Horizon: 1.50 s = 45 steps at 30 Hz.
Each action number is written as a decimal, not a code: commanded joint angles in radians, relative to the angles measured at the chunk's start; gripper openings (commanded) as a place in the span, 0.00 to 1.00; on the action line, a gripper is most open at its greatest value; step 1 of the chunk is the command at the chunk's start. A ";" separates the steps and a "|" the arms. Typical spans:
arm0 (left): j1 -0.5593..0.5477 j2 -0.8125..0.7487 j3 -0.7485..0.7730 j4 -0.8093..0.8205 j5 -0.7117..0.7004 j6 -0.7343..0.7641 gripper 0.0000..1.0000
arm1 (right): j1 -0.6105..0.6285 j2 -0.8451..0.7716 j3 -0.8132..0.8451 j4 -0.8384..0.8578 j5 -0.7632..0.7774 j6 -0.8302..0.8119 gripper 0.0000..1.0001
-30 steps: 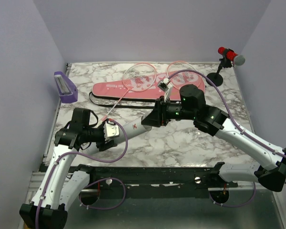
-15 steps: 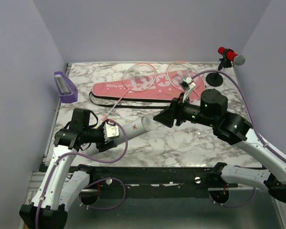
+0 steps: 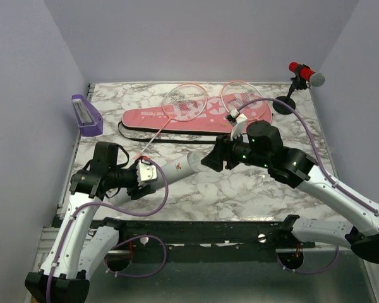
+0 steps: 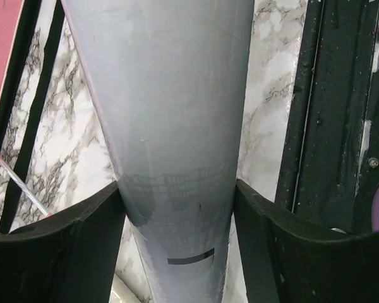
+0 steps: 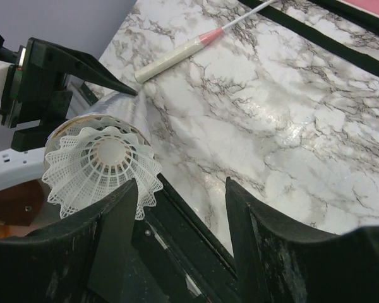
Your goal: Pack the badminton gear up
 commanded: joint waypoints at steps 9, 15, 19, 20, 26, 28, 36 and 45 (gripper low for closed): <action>-0.007 -0.001 0.076 -0.019 0.079 -0.006 0.71 | 0.008 0.082 -0.049 0.109 -0.098 0.023 0.65; -0.010 0.008 0.082 -0.016 0.083 -0.006 0.71 | 0.010 0.120 -0.060 0.183 -0.164 0.051 0.64; -0.010 0.009 0.081 -0.010 0.086 -0.008 0.71 | 0.024 0.148 -0.078 0.238 -0.196 0.074 0.64; -0.010 0.011 0.079 -0.010 0.084 -0.008 0.71 | 0.028 0.154 -0.083 0.246 -0.196 0.077 0.64; -0.010 0.008 0.070 -0.012 0.079 -0.002 0.71 | 0.034 0.149 -0.097 0.258 -0.179 0.091 0.64; -0.010 0.008 0.065 -0.010 0.078 0.001 0.71 | 0.033 0.128 -0.066 0.211 -0.123 0.085 0.65; -0.010 -0.005 0.048 -0.012 0.069 0.010 0.71 | -0.048 0.036 0.161 -0.038 0.055 -0.027 0.83; -0.010 -0.008 0.048 -0.016 0.067 0.009 0.71 | -0.271 0.019 0.112 -0.053 0.115 -0.017 0.89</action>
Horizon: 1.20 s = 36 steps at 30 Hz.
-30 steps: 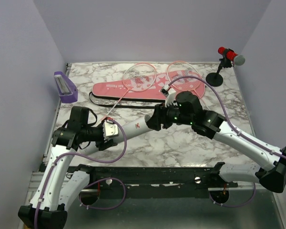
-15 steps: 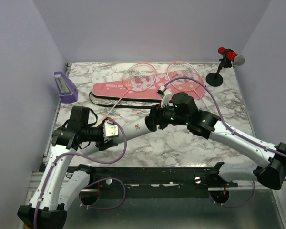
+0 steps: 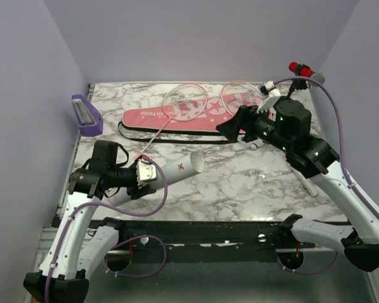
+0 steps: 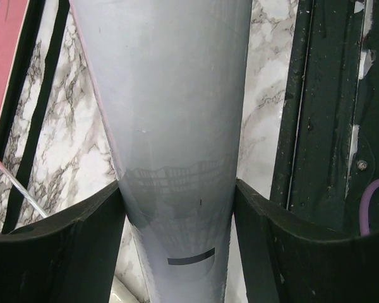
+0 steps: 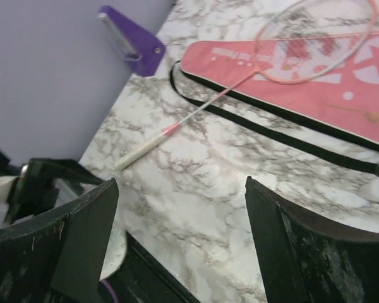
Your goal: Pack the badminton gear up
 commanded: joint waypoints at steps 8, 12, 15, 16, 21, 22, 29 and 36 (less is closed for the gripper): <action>-0.004 -0.024 0.001 0.017 0.050 0.008 0.70 | -0.418 0.185 -0.269 0.104 0.079 0.072 0.86; -0.004 -0.027 0.001 0.013 0.050 0.008 0.70 | -0.496 0.289 -0.328 0.209 0.051 0.112 0.81; -0.004 -0.029 0.000 0.011 0.051 0.007 0.70 | -0.512 0.337 -0.357 0.295 0.022 0.132 0.80; -0.004 -0.029 0.000 0.011 0.051 0.007 0.70 | -0.515 0.357 -0.353 0.308 0.016 0.133 0.79; -0.004 -0.029 -0.002 0.014 0.050 0.008 0.70 | -0.515 0.458 -0.337 0.355 0.008 0.144 0.75; -0.004 -0.027 -0.003 0.014 0.051 0.007 0.70 | -0.517 0.475 -0.336 0.368 0.003 0.146 0.74; -0.004 -0.030 -0.005 0.011 0.042 0.015 0.70 | -0.517 0.552 -0.311 0.391 0.007 0.153 0.70; -0.004 -0.027 -0.009 0.016 0.044 0.016 0.70 | -0.517 0.582 -0.330 0.432 -0.009 0.158 0.65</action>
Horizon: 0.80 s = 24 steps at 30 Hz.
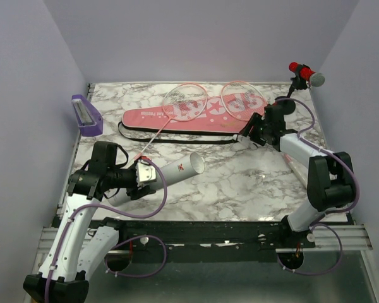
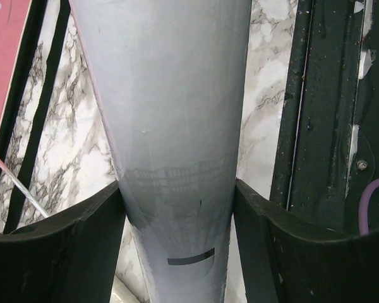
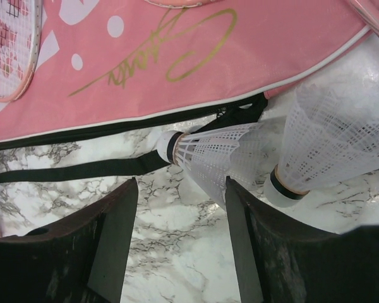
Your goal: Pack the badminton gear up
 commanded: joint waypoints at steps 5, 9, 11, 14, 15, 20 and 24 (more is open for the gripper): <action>-0.004 -0.009 0.000 0.017 0.043 0.017 0.70 | -0.003 0.062 0.012 0.074 -0.039 0.017 0.49; -0.004 -0.006 0.006 0.014 0.042 0.016 0.70 | -0.003 0.071 0.004 0.095 -0.064 0.029 0.39; -0.004 -0.007 0.006 0.014 0.042 0.016 0.70 | -0.003 0.062 -0.002 0.096 -0.071 0.037 0.33; -0.004 -0.007 0.005 0.013 0.040 0.014 0.70 | -0.003 0.033 -0.010 0.096 -0.077 0.040 0.24; -0.004 -0.009 0.005 0.013 0.042 0.014 0.70 | -0.004 0.021 -0.013 0.096 -0.077 0.038 0.21; -0.004 -0.010 0.008 0.014 0.045 0.013 0.70 | -0.003 -0.039 -0.010 0.070 -0.065 0.034 0.02; -0.004 -0.010 0.001 0.016 0.039 0.014 0.70 | 0.000 -0.131 -0.010 0.031 -0.135 0.047 0.00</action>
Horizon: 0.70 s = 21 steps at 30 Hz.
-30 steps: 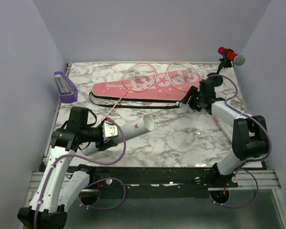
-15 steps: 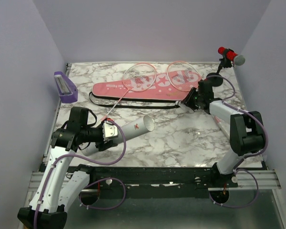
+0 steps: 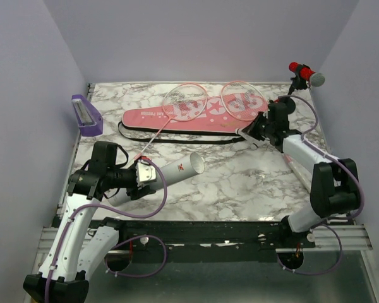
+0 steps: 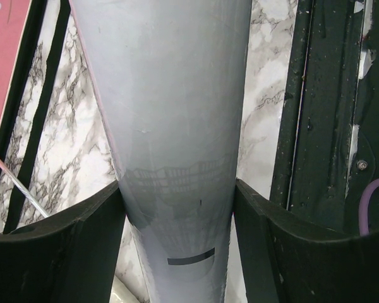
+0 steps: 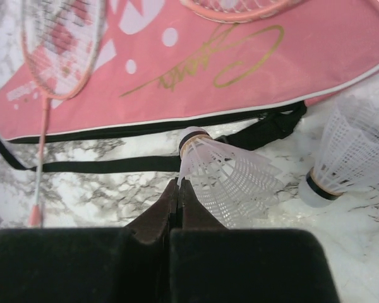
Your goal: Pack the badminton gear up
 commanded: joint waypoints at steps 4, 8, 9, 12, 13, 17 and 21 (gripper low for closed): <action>-0.004 -0.012 -0.002 0.021 0.034 0.014 0.70 | 0.072 -0.254 0.014 -0.106 -0.164 -0.007 0.00; -0.004 -0.006 -0.008 0.018 0.031 0.020 0.70 | 0.236 -0.396 0.100 -0.233 -0.193 -0.061 0.00; -0.004 -0.006 -0.008 0.019 0.032 0.022 0.70 | 0.252 -0.425 0.123 -0.259 -0.222 -0.065 0.00; -0.004 -0.003 -0.005 0.019 0.031 0.023 0.70 | 0.272 -0.517 0.158 -0.310 -0.297 -0.058 0.00; -0.004 0.001 -0.003 0.021 0.031 0.022 0.70 | 0.272 -0.538 0.169 -0.319 -0.332 -0.059 0.00; -0.004 0.006 0.001 0.022 0.034 0.019 0.70 | 0.273 -0.582 0.204 -0.344 -0.481 -0.068 0.00; -0.004 0.014 0.014 0.022 0.032 0.014 0.70 | 0.275 -0.595 0.226 -0.367 -0.572 -0.099 0.00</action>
